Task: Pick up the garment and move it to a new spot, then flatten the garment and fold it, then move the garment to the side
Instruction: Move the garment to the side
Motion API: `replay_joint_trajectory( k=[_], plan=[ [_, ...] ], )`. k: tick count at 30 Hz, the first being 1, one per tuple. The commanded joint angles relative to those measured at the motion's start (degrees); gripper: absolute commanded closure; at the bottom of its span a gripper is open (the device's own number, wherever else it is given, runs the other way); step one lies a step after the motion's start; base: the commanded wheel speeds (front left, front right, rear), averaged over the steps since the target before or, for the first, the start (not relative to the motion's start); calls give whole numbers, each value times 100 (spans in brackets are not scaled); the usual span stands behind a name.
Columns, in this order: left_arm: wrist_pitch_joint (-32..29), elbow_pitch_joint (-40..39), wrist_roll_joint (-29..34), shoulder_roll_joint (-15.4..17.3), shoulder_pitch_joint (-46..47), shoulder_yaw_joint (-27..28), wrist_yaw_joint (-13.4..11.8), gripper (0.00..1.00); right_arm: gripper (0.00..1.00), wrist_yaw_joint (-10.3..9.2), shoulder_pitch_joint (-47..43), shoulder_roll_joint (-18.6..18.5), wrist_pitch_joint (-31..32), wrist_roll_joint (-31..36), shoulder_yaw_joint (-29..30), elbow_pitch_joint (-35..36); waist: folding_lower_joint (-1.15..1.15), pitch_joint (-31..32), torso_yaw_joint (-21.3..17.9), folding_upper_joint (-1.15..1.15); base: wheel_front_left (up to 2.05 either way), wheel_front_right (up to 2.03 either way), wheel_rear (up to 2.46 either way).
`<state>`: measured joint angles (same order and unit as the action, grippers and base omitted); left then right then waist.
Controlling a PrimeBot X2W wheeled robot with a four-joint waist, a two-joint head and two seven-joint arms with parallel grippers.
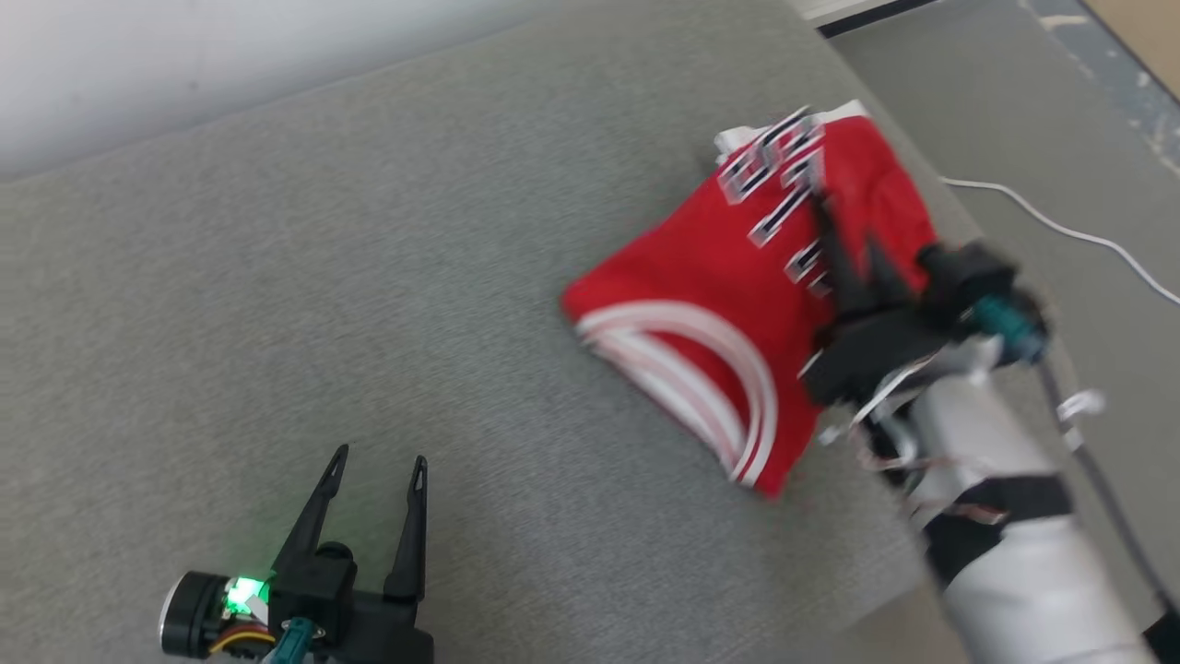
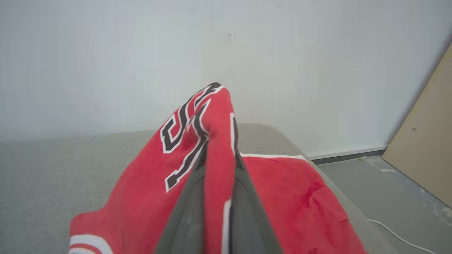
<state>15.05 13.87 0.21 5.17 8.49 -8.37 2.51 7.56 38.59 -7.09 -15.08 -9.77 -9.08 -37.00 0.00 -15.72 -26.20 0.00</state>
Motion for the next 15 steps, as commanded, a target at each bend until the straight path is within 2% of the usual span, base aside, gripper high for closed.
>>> replay_joint_trajectory(
  k=[1, 7, 13, 14, 15],
  plan=[
    [18, -32, 18, 22, 111, -9, -10, 0, 100, -17, 214, -137, -6, 106, 166, -139, 0, -248, 405, 0, 0, 0, 0],
    [18, -125, -12, 5, 276, -62, -58, 0, 100, -17, 985, -805, -5, 828, 946, -1011, 0, -456, 853, 0, 0, 0, 0],
    [17, -164, -26, -30, 386, -136, -102, 0, 100, -17, 1312, -1504, -6, 1494, 2031, -1766, 0, -596, 1196, 0, 0, 0, 0],
    [18, -166, -27, -33, 386, -143, -106, 0, 55, -17, 1341, -1579, -6, 1646, 2234, -1858, 0, -604, 1238, 0, 0, 0, 0],
    [18, -171, -31, -34, 384, -133, -157, 0, 0, -17, 1326, -1702, -6, 1993, 2662, -2037, 0, -609, 1308, 0, 0, 0, 0]
  ],
)
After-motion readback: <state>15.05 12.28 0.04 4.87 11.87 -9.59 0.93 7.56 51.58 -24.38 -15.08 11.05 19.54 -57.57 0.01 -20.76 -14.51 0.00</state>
